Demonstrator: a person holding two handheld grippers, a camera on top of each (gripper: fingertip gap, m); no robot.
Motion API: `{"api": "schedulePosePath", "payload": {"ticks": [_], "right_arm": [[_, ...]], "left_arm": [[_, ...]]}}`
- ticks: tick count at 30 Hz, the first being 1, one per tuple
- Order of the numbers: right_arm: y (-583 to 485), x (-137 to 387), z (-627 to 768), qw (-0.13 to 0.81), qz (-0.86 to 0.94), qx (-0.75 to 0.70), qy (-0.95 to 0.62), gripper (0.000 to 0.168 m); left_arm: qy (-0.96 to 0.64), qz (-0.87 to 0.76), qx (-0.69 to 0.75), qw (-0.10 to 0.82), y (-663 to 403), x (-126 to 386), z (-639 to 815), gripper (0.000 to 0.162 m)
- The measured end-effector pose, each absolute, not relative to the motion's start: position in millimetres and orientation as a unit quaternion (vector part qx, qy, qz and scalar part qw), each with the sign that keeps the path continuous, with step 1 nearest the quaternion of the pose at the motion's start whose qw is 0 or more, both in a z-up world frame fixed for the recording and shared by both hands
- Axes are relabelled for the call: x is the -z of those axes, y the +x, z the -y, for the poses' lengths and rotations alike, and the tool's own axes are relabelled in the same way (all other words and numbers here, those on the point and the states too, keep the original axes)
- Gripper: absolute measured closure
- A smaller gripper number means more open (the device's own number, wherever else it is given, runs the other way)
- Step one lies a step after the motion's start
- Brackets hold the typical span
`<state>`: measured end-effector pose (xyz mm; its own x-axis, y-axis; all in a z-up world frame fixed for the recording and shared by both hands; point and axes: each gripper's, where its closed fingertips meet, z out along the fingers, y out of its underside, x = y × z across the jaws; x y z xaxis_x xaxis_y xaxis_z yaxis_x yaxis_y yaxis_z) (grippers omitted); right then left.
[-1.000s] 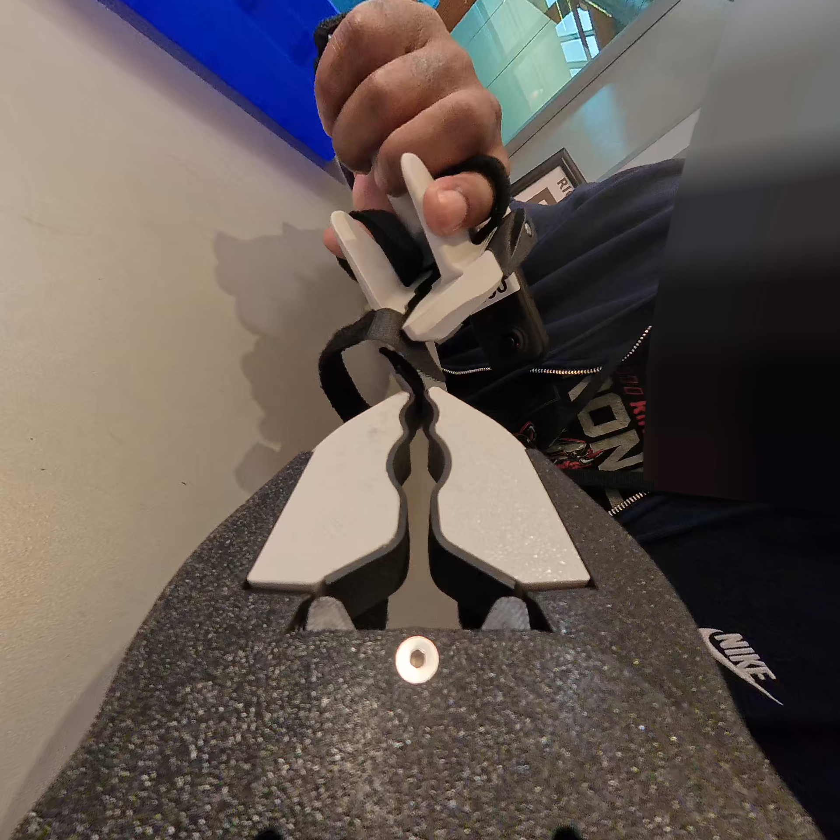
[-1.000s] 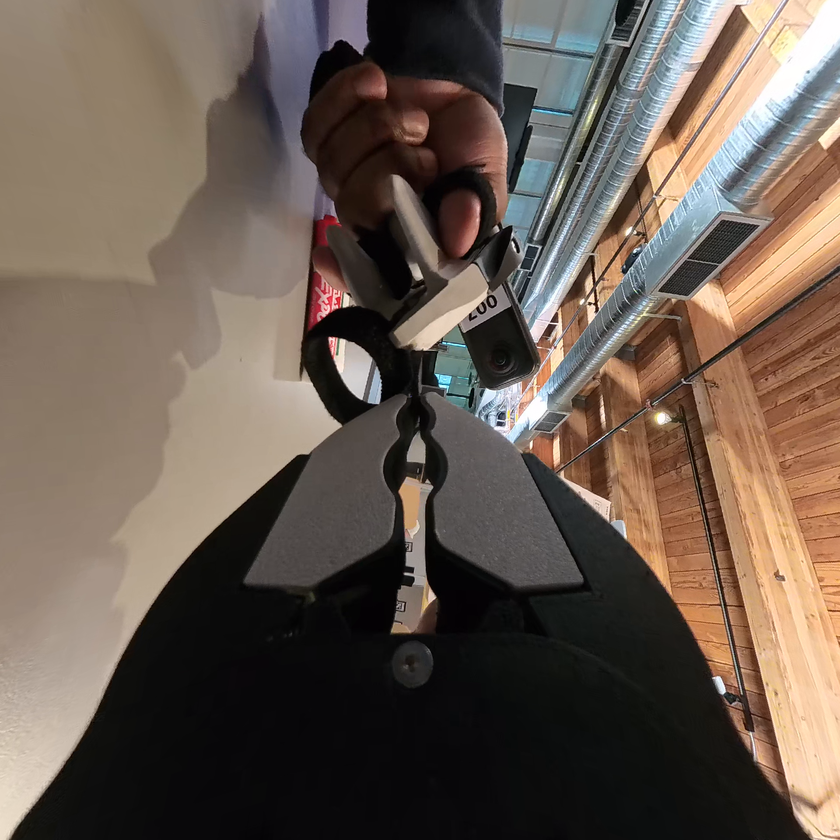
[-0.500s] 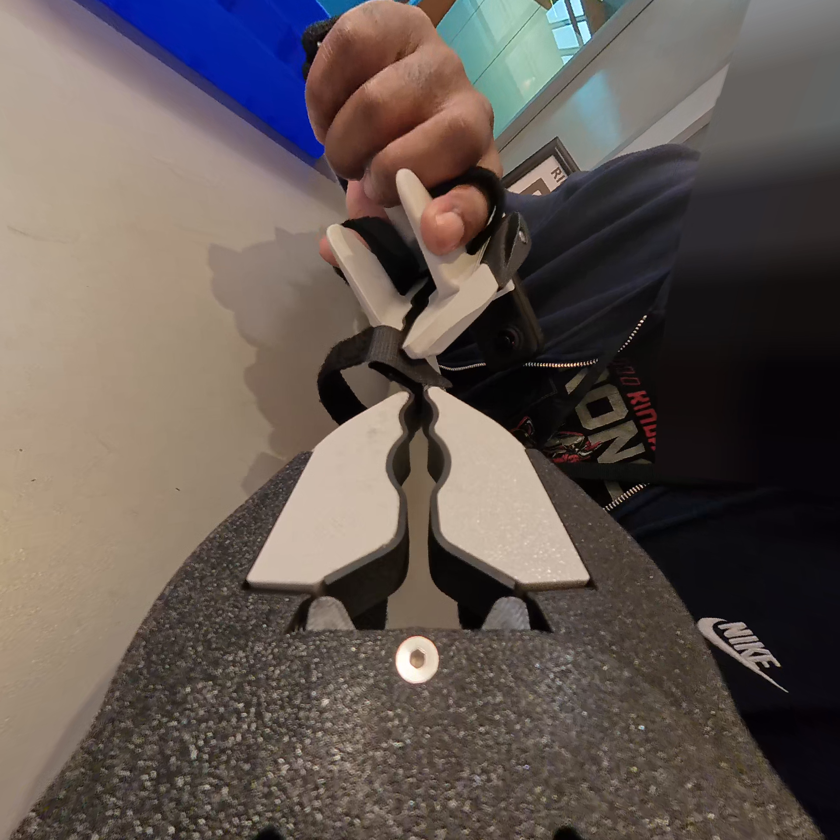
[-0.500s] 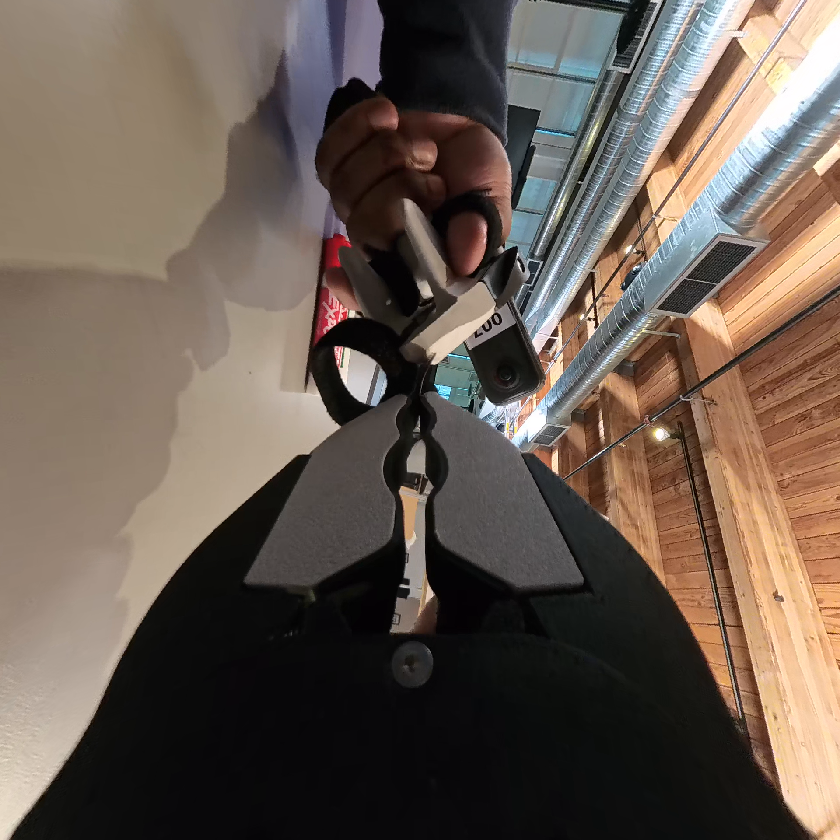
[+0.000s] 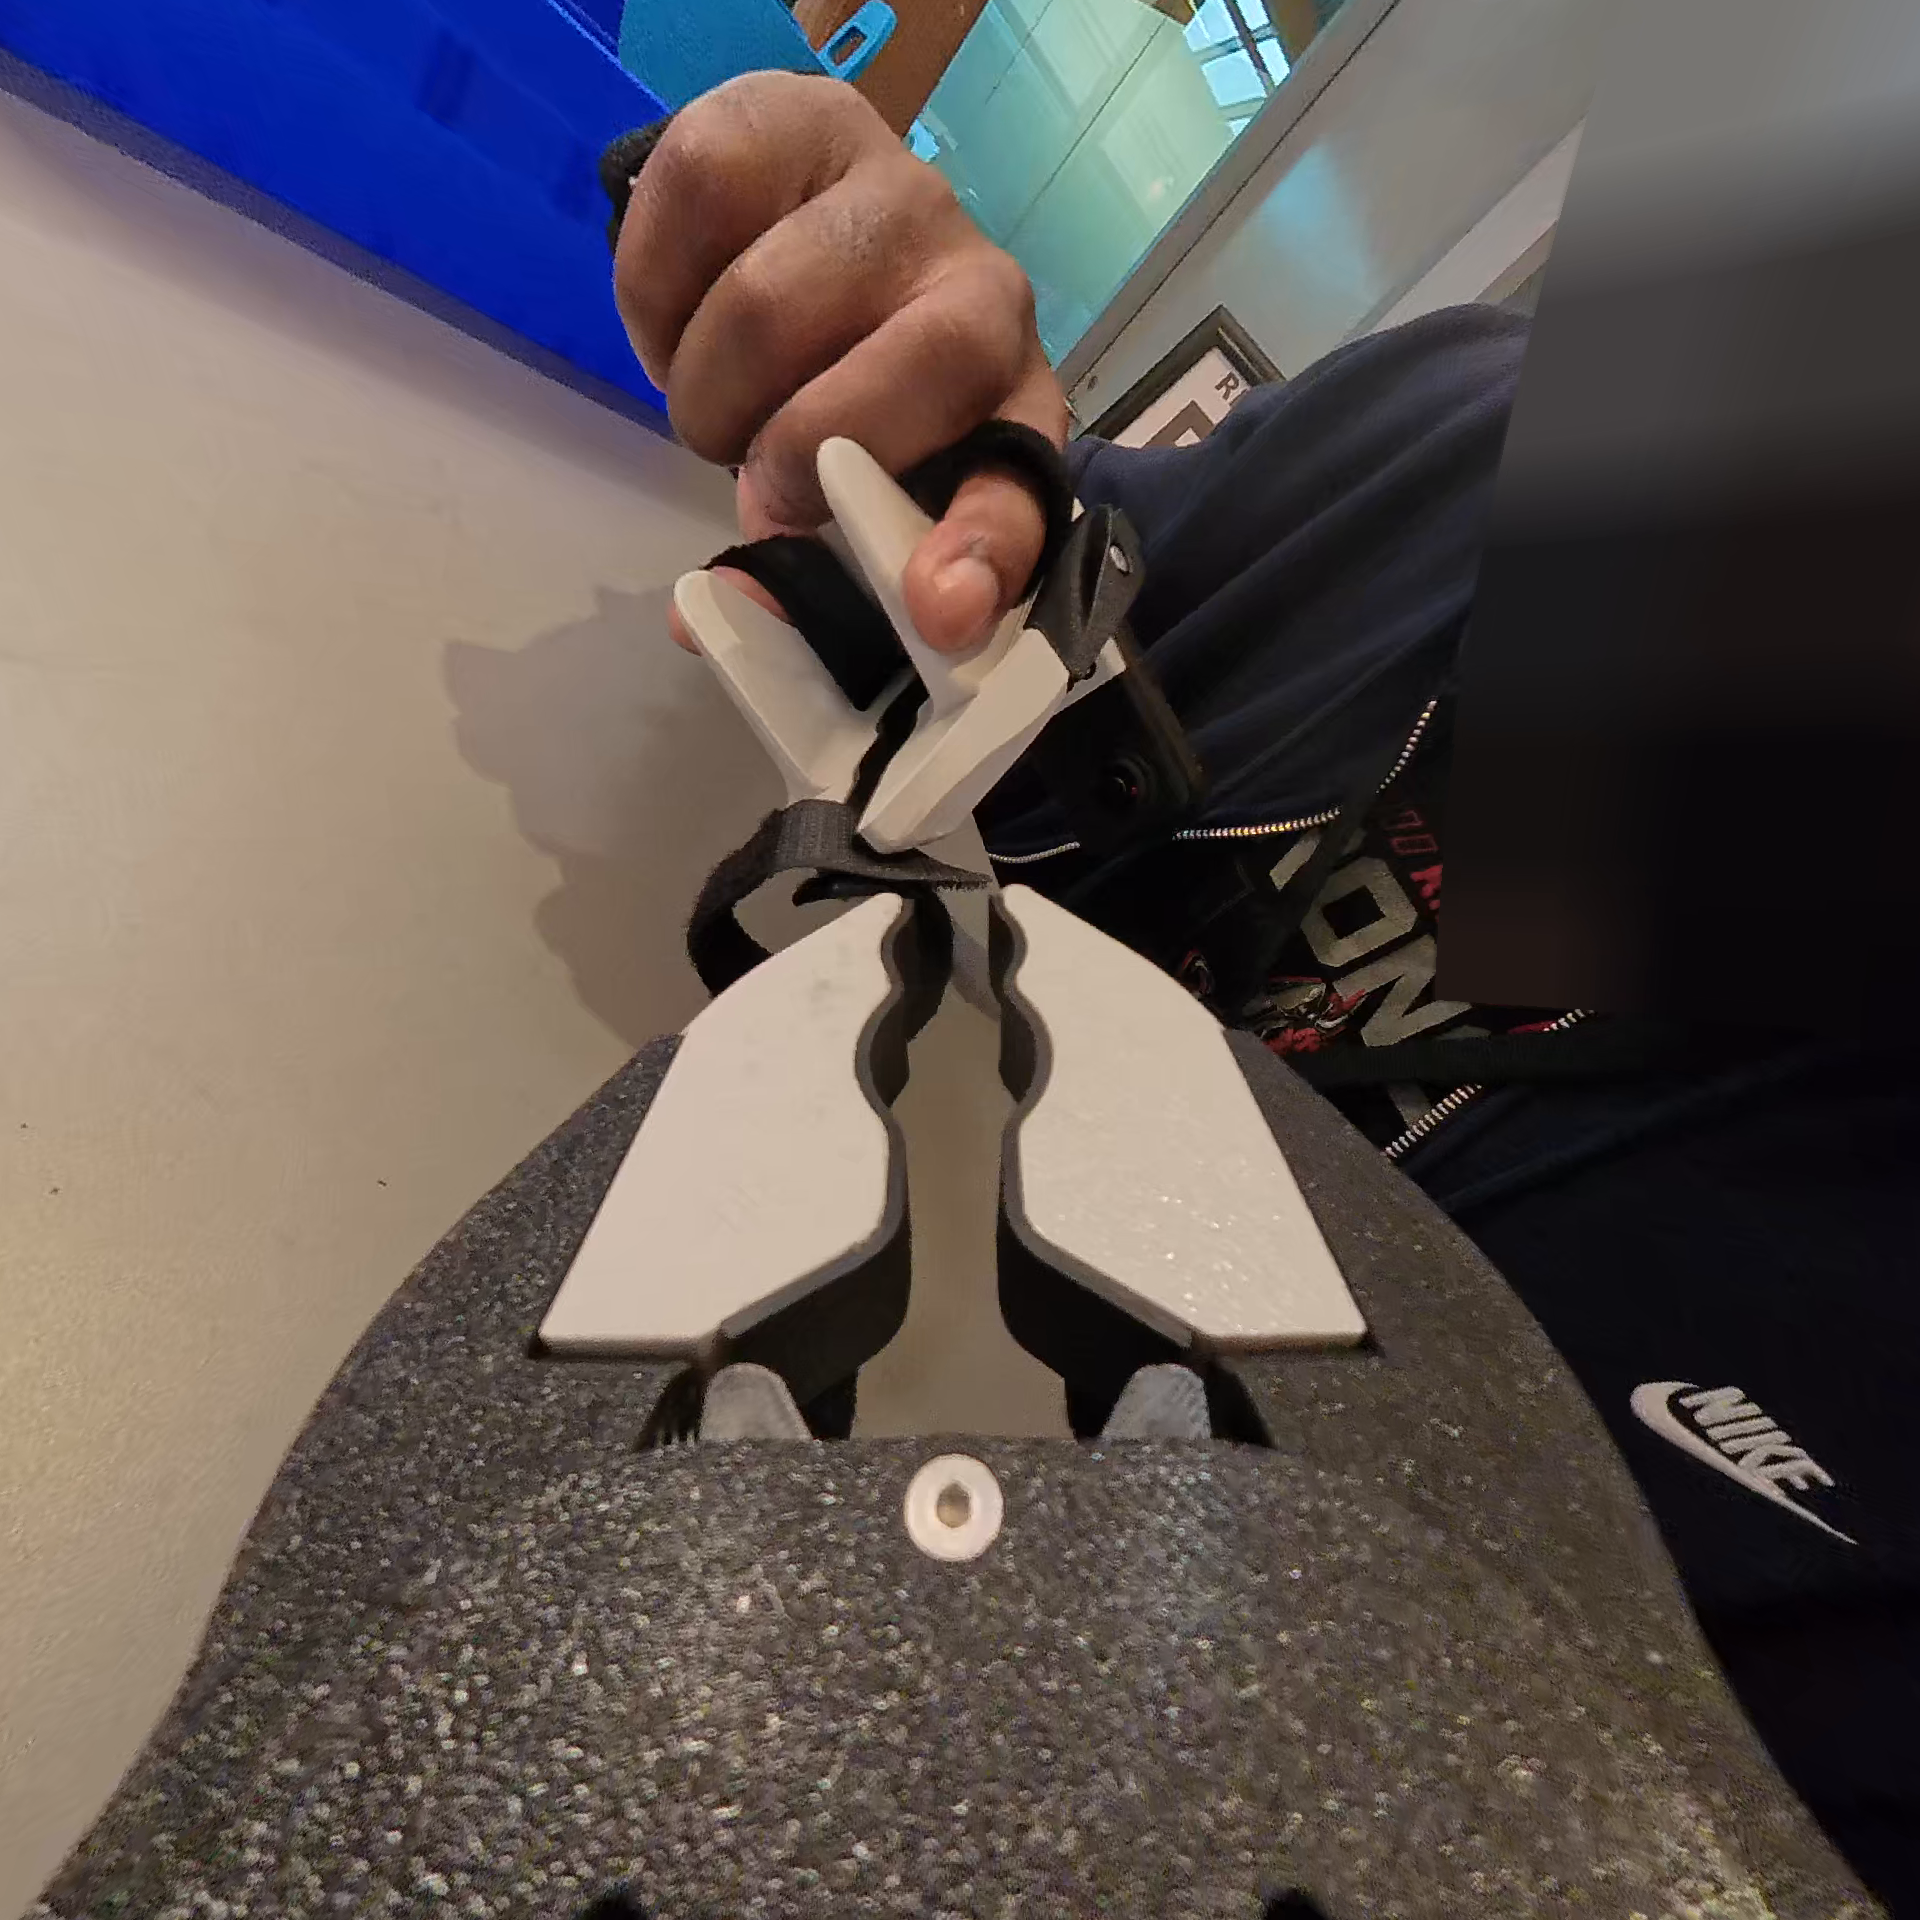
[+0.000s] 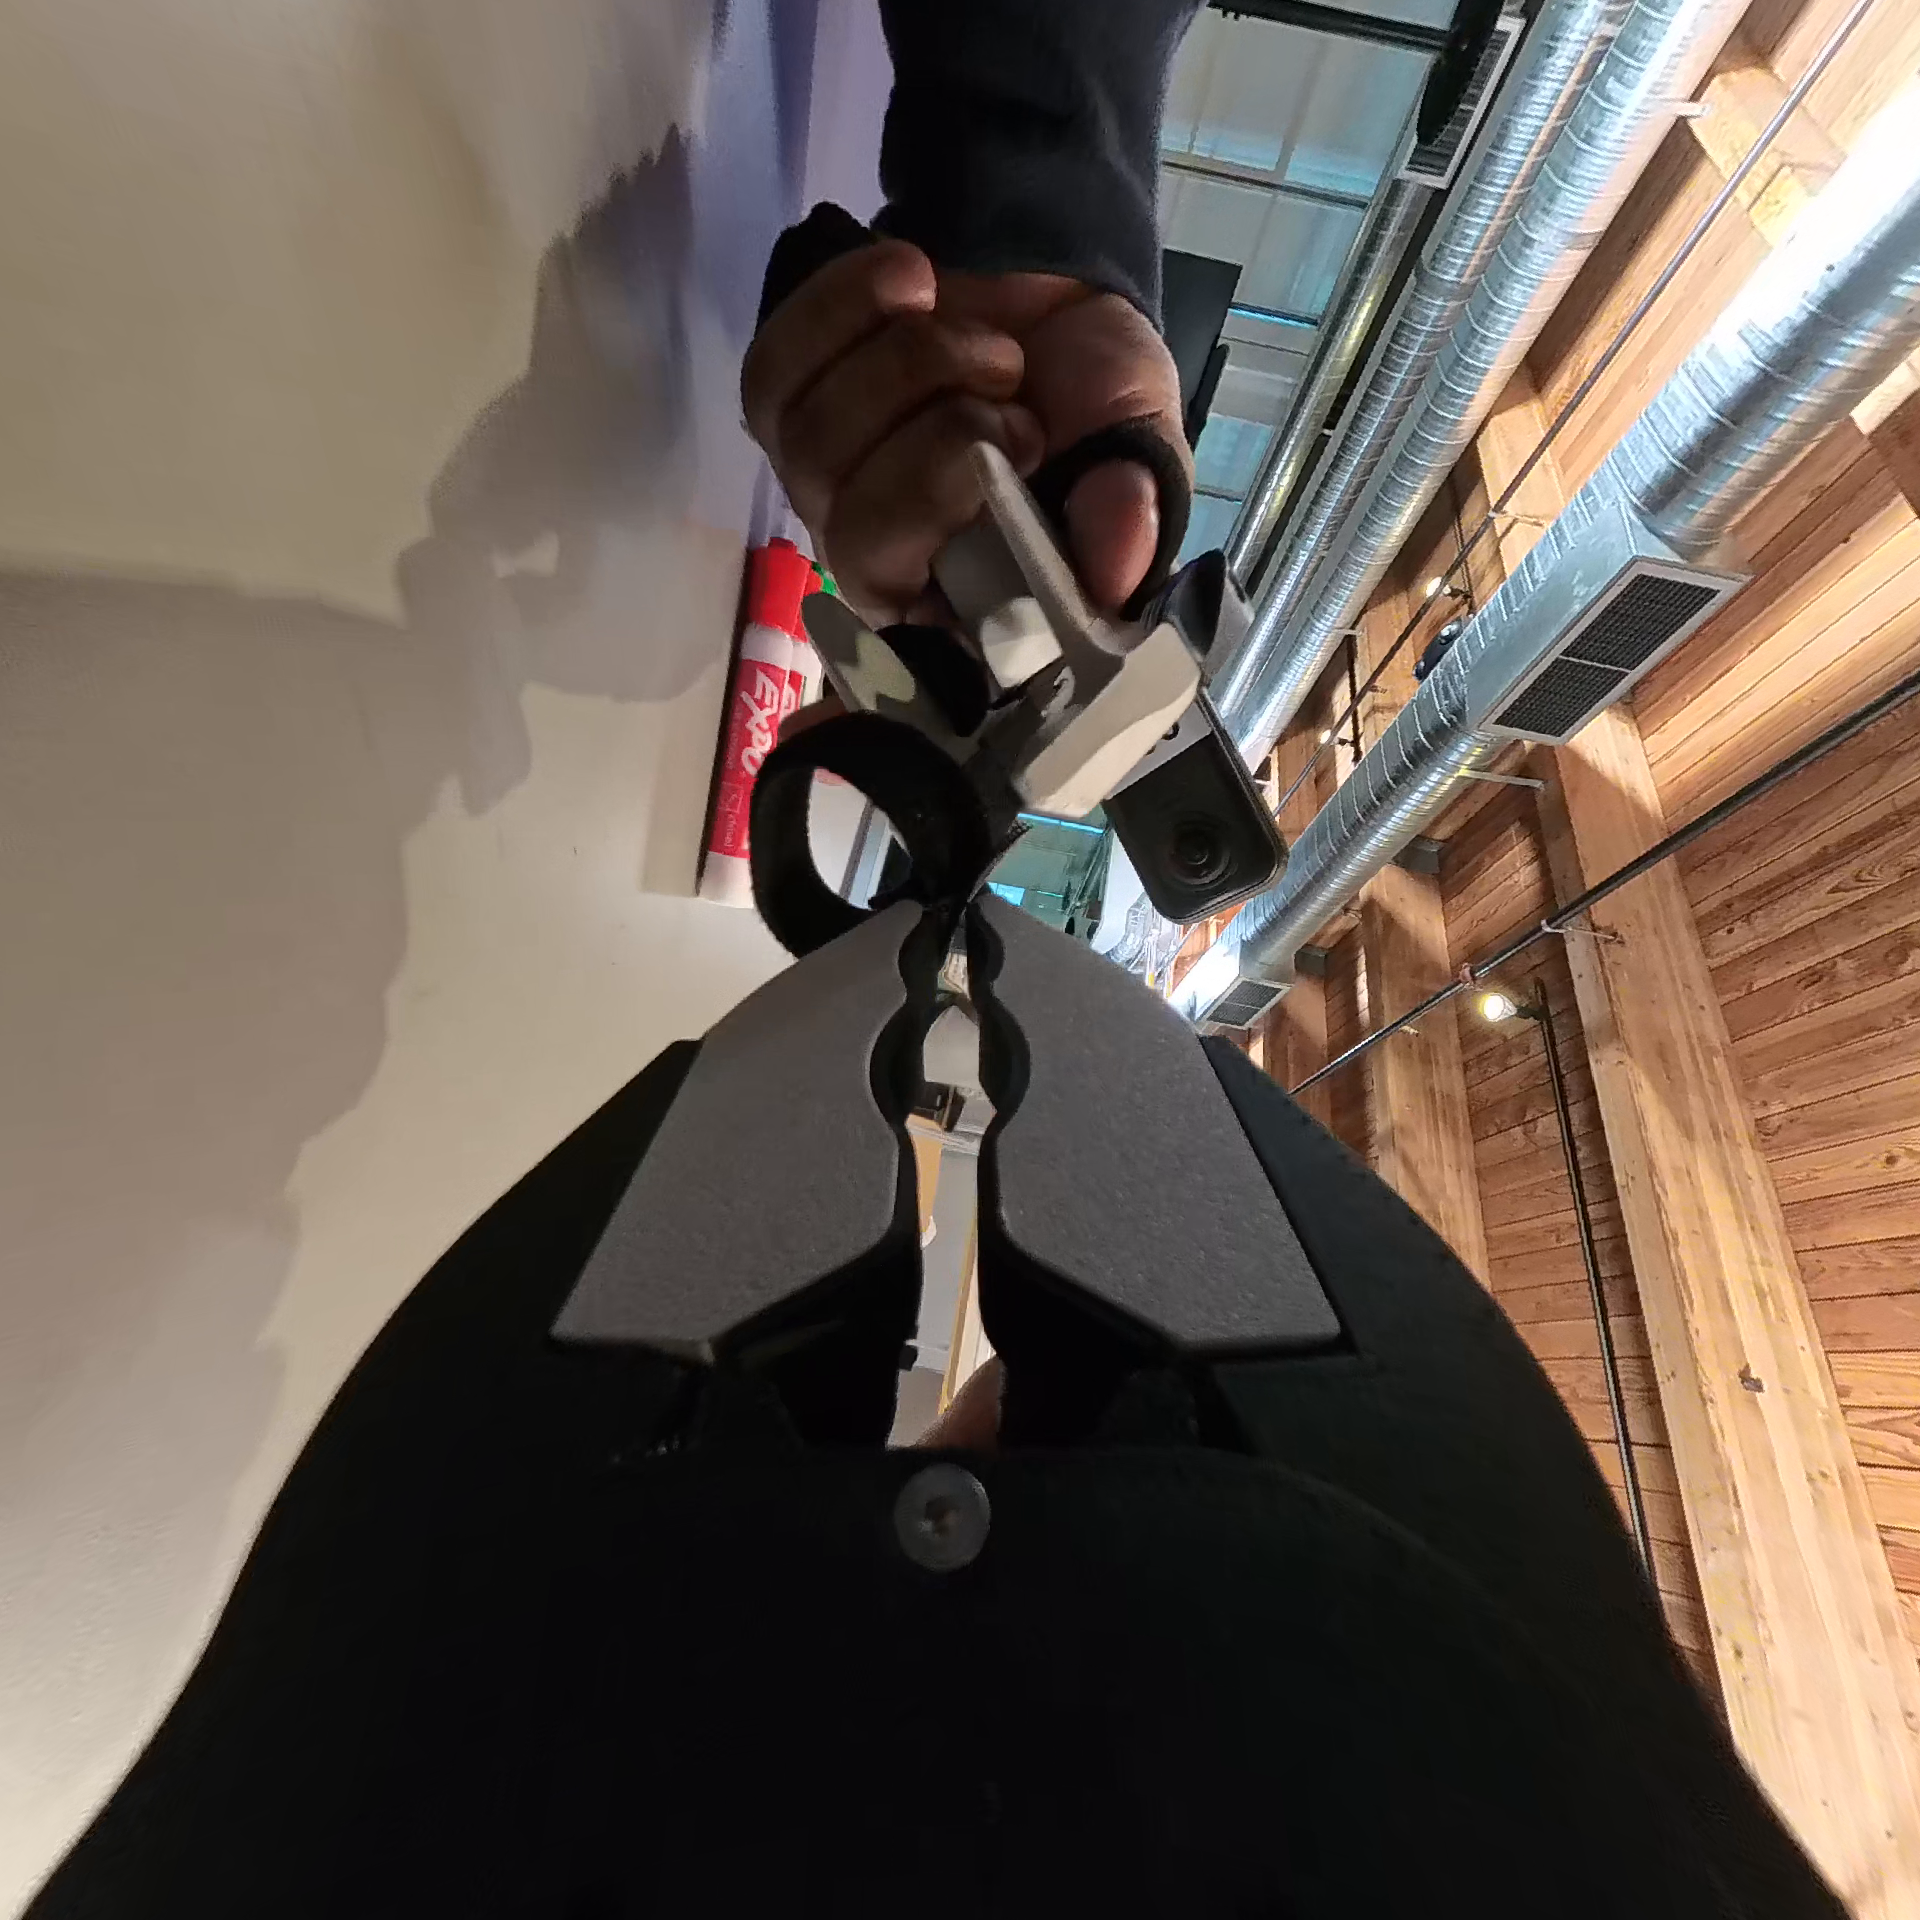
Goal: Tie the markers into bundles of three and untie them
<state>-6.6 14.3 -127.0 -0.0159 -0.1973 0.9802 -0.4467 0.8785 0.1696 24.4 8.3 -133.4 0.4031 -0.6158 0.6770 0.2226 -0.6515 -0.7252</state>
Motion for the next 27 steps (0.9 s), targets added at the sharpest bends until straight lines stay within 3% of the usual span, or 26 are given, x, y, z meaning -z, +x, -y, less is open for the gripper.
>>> {"api": "schedulePosePath", "payload": {"ticks": [12,19,27], "right_arm": [[-7.8,131.0,-27.2,0.689,0.677,-0.031,0.257,0.163],[-9.9,129.8,-30.3,0.698,0.668,-0.022,0.257,0.162],[-9.3,119.3,-35.3,0.712,0.665,-0.065,0.216,0.153]], "left_arm": [[-0.752,-0.080,0.525,0.390,23.1,137.0,-20.7,0.139],[-0.753,-0.053,0.524,0.393,19.5,139.5,-26.2,0.157],[-0.743,-0.073,0.511,0.425,16.4,136.0,-29.3,0.159]]}}
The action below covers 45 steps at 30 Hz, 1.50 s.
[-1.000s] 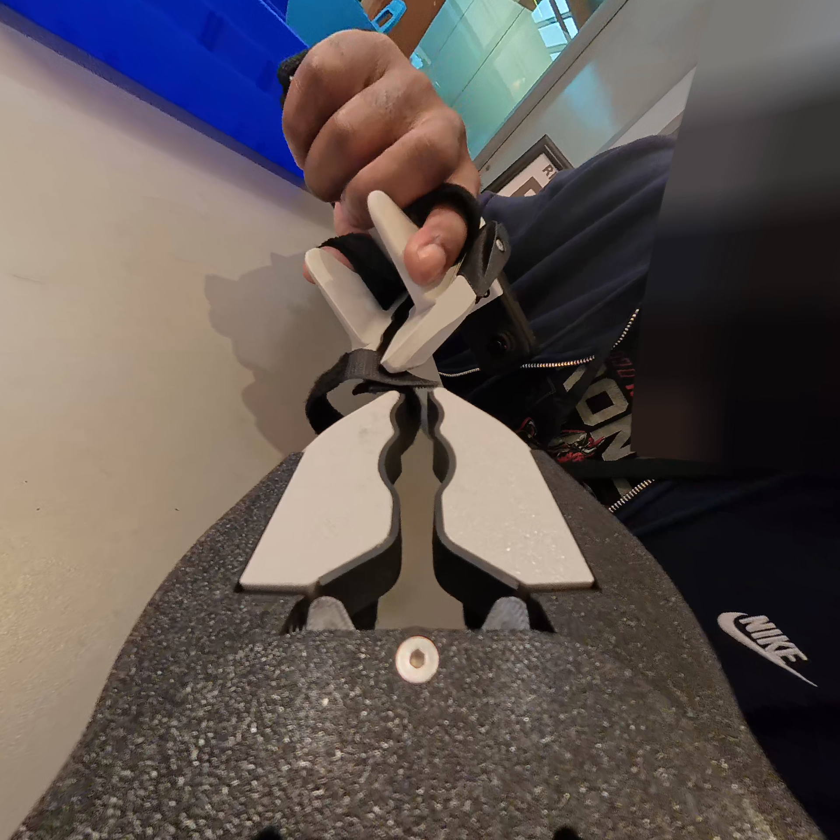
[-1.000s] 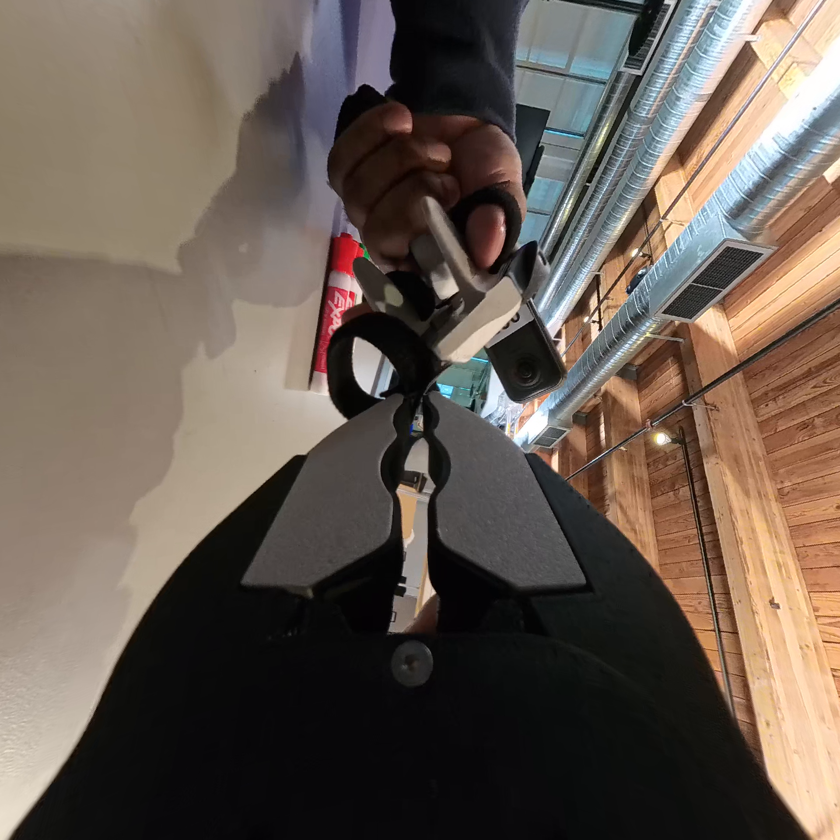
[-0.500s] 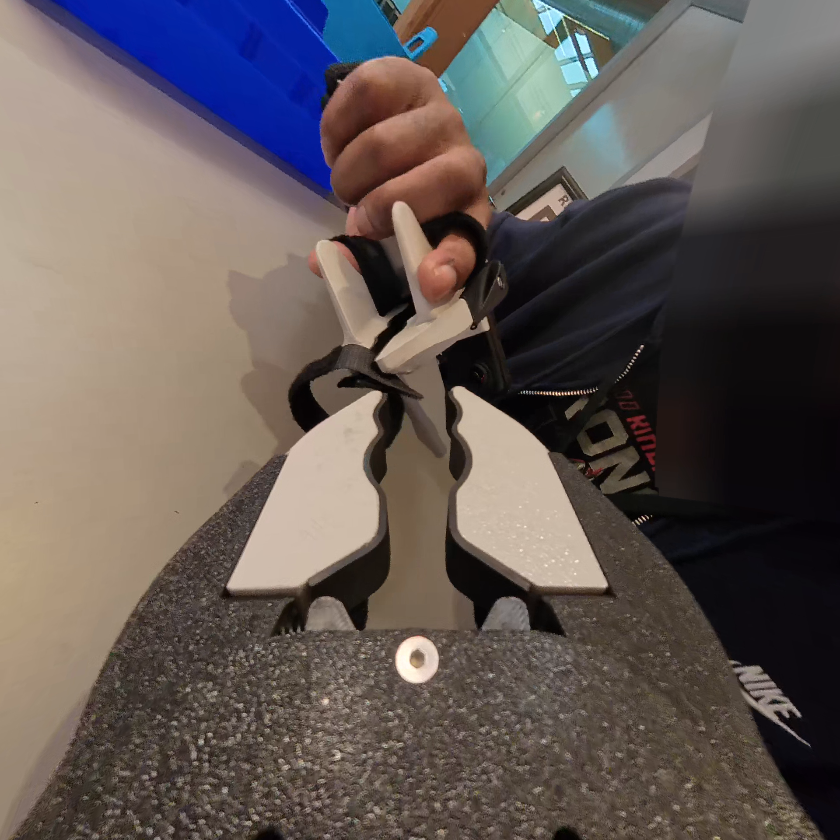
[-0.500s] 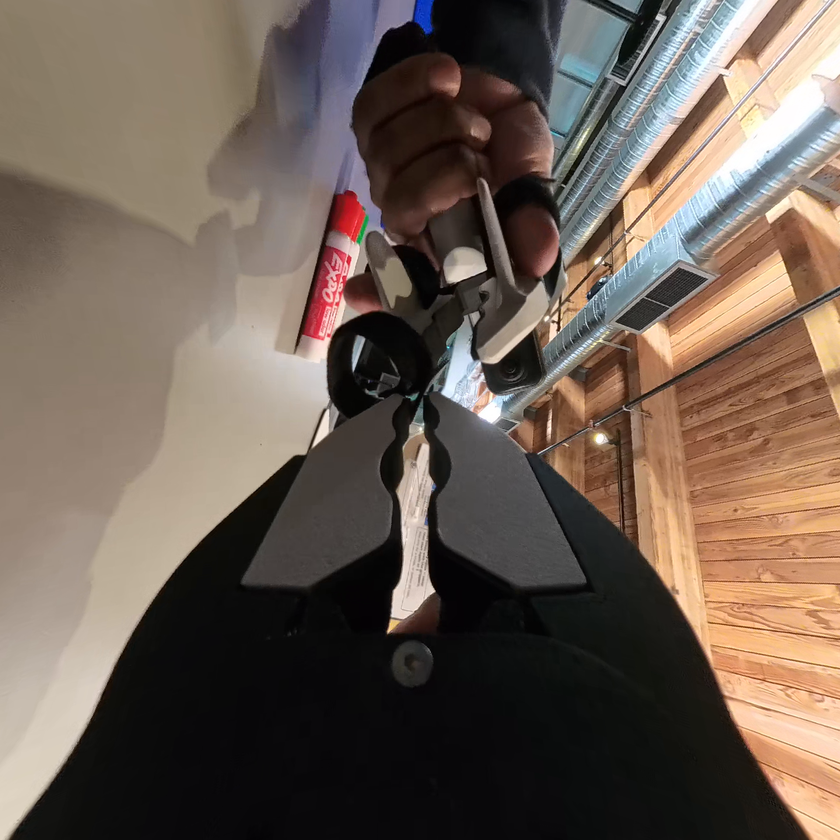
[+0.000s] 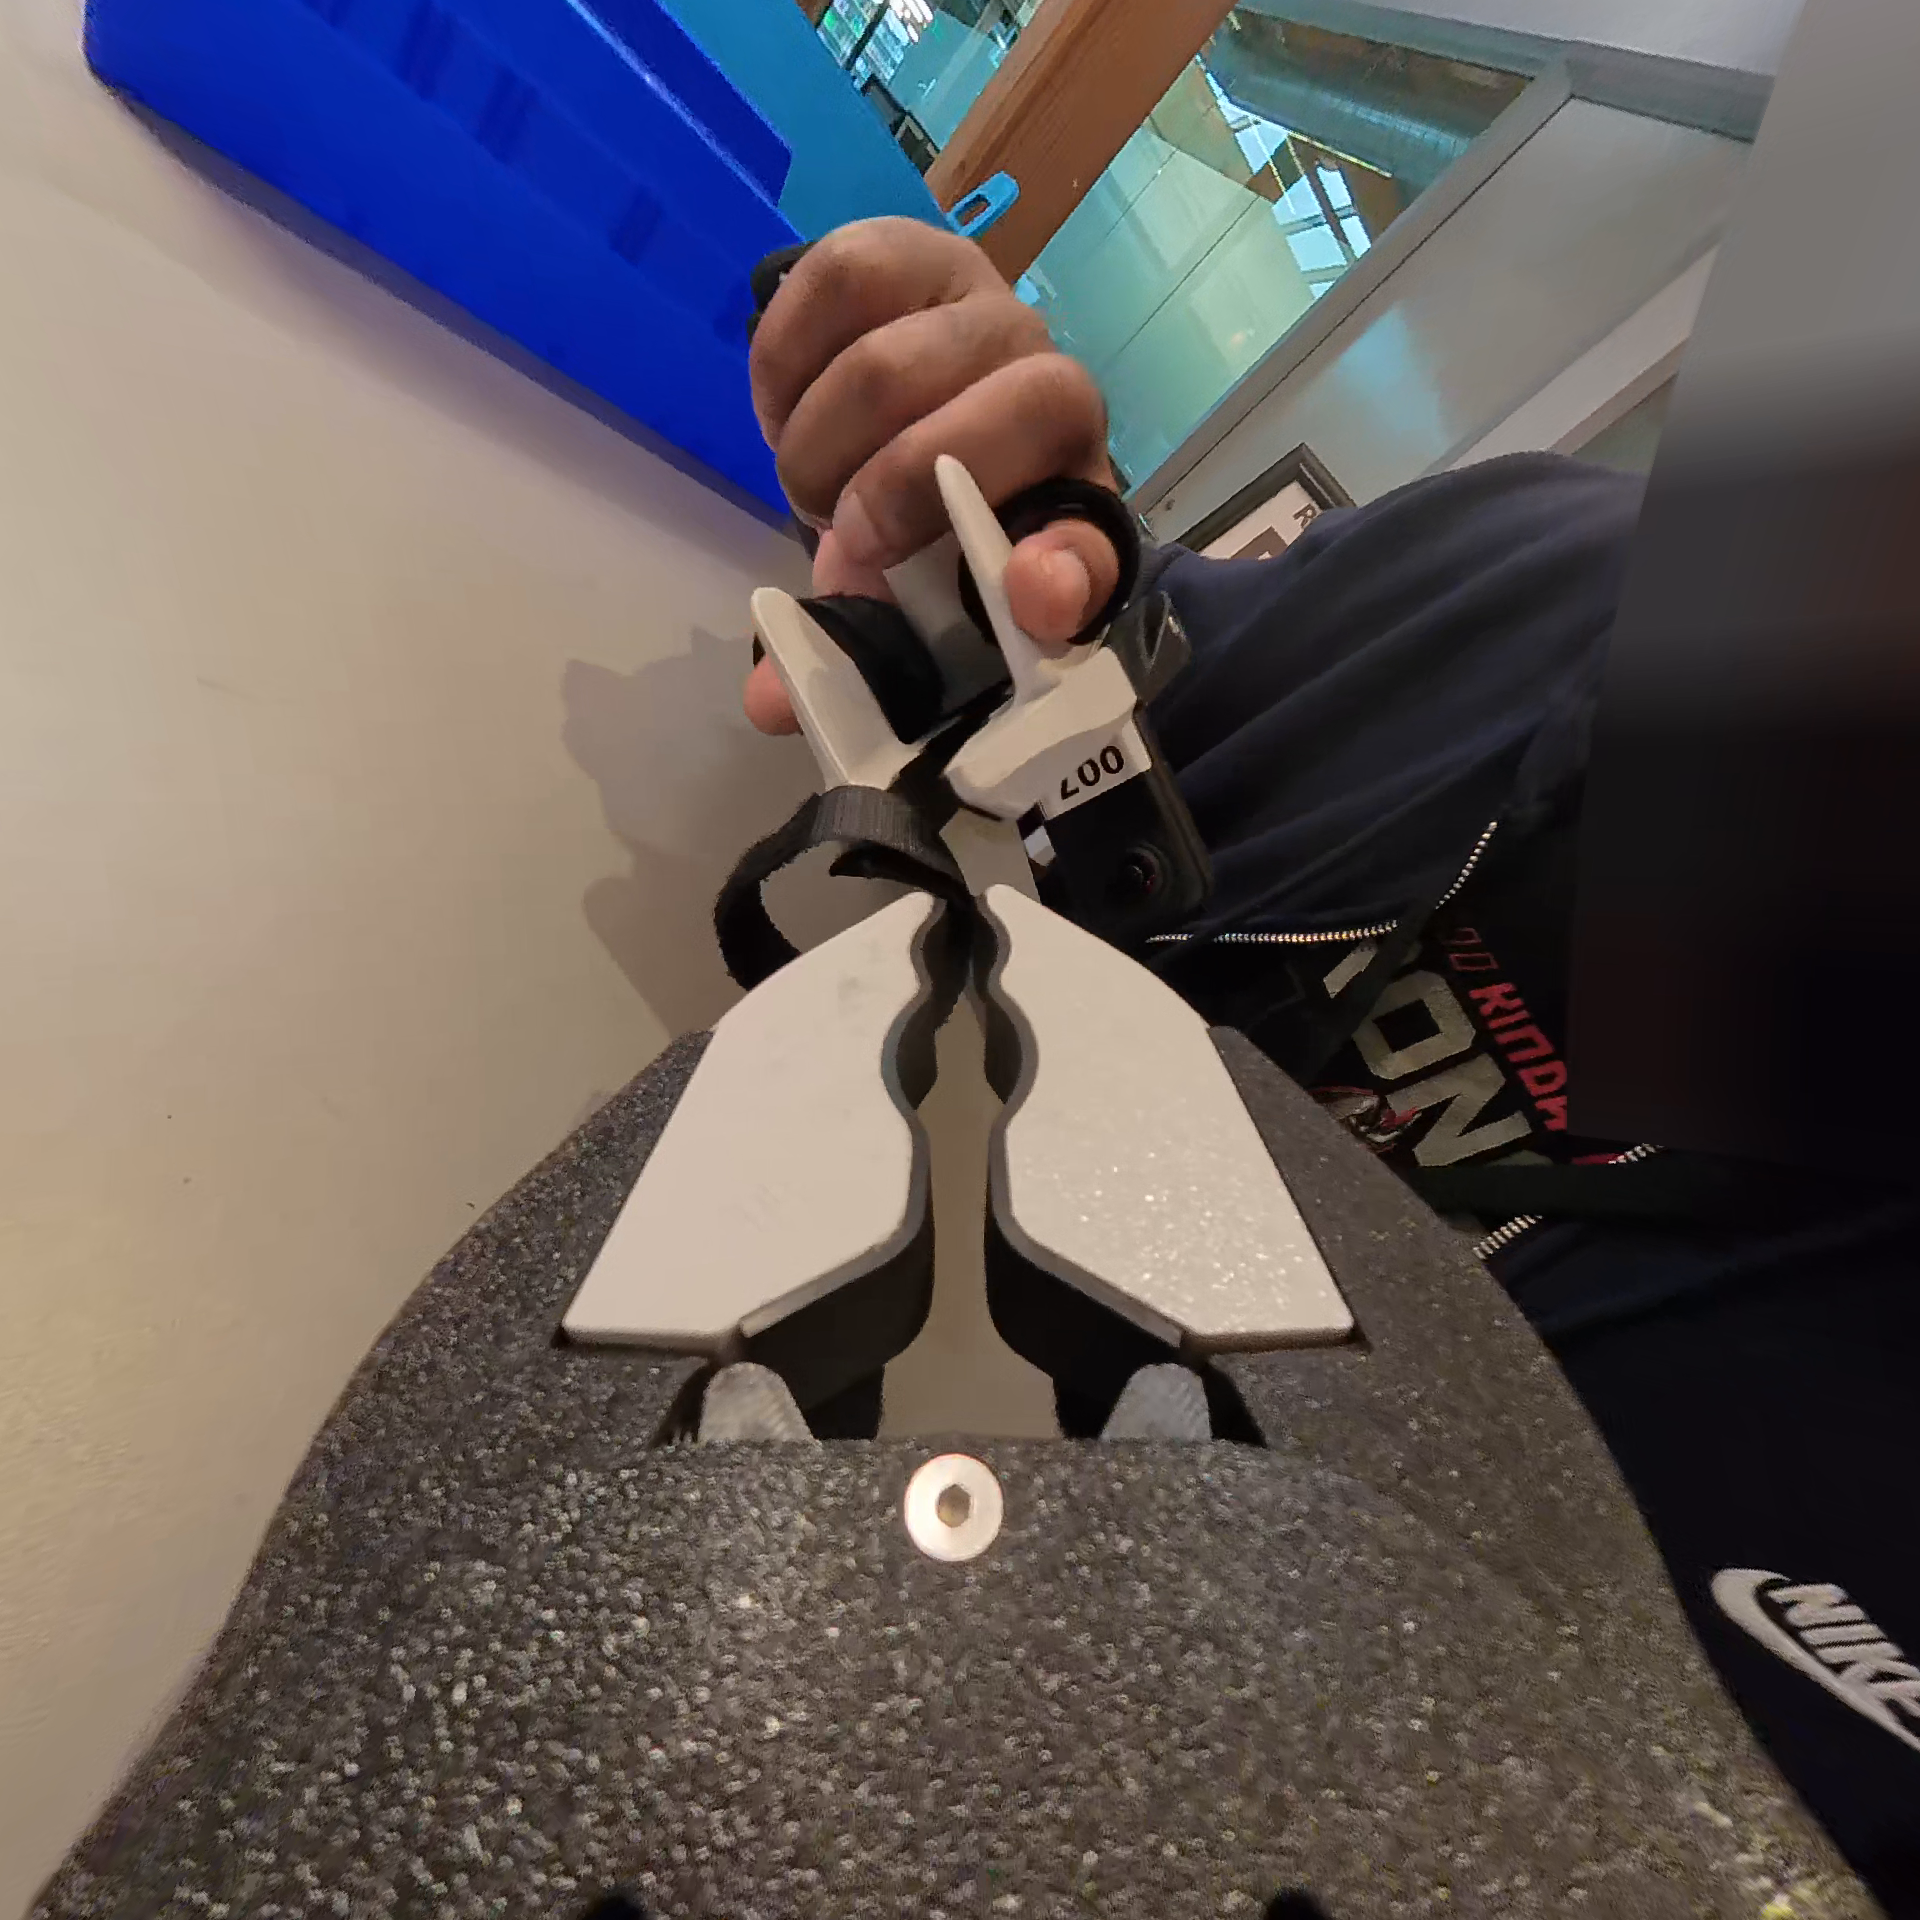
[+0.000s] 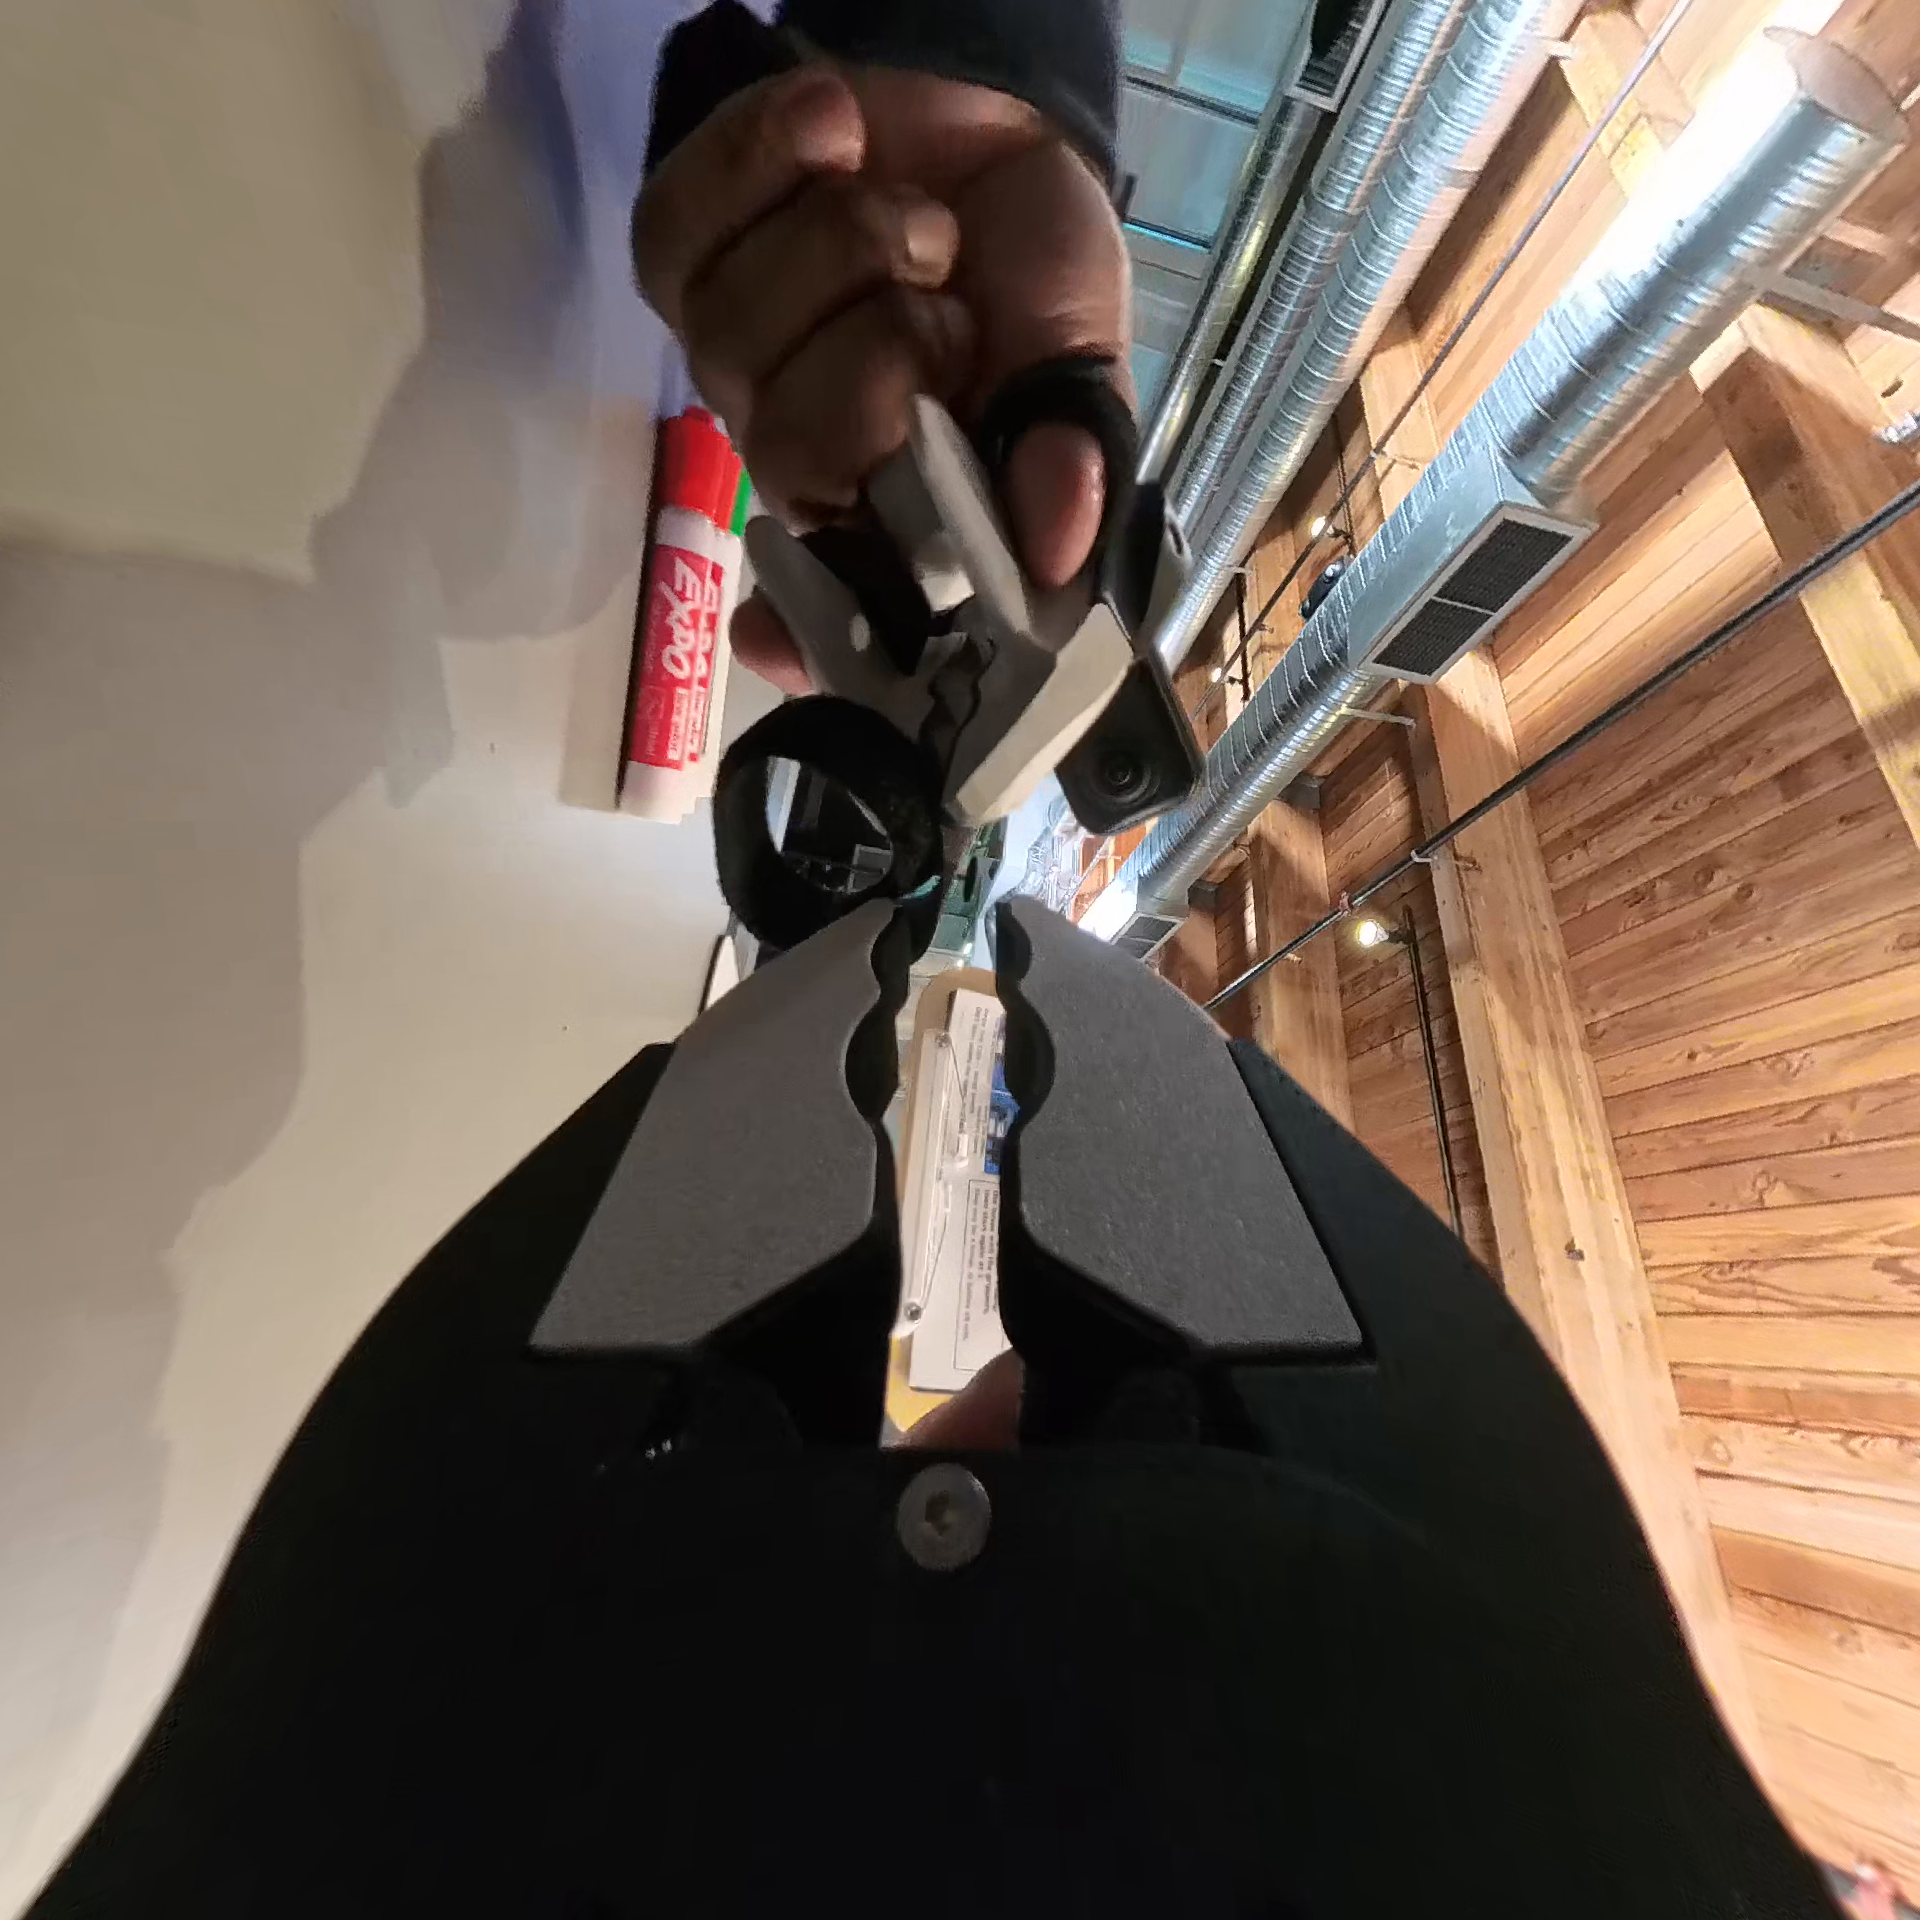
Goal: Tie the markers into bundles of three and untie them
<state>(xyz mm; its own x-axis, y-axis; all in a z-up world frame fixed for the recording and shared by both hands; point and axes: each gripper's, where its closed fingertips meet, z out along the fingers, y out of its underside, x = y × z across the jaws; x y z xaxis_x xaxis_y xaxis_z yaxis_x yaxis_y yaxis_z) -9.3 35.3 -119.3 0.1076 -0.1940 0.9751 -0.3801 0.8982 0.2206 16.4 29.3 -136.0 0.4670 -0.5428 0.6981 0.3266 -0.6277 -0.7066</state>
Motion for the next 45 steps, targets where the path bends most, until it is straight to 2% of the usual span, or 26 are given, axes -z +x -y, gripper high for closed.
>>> {"api": "schedulePosePath", "payload": {"ticks": [5,11,16,22,26,32,42,45], "right_arm": [[-8.5,107.6,-47.7,0.699,0.686,-0.159,0.122,0.148],[-12.0,104.3,-59.7,0.609,0.732,-0.304,-0.022,0.150],[-17.1,121.1,-58.6,0.406,0.768,-0.454,-0.196,0.149],[-14.3,119.9,-62.7,0.120,0.691,-0.621,-0.350,0.148],[-17.7,116.4,-65.5,0.009,0.621,-0.675,-0.399,0.147],[-18.9,113.1,-64.3,-0.085,0.559,-0.705,-0.428,0.147],[-13.1,130.6,-53.2,-0.166,0.555,-0.680,-0.448,0.133],[-13.2,128.9,-50.7,-0.178,0.544,-0.690,-0.443,0.135]], "left_arm": [[-0.737,-0.096,0.477,0.469,10.7,128.9,-32.1,0.159],[-0.722,-0.110,0.449,0.515,2.5,115.9,-32.8,0.159],[-0.747,-0.152,0.336,0.553,-3.3,119.7,-39.5,0.159],[-0.769,-0.216,0.169,0.577,-10.2,126.2,-46.6,0.159],[-0.780,-0.243,0.108,0.566,-11.9,133.5,-48.8,0.159],[-0.786,-0.291,0.044,0.543,-5.9,144.9,-50.2,0.159],[-0.780,-0.313,0.000,0.542,-7.2,146.5,-51.4,0.159],[-0.777,-0.315,-0.001,0.545,-7.3,145.4,-51.0,0.159]]}}
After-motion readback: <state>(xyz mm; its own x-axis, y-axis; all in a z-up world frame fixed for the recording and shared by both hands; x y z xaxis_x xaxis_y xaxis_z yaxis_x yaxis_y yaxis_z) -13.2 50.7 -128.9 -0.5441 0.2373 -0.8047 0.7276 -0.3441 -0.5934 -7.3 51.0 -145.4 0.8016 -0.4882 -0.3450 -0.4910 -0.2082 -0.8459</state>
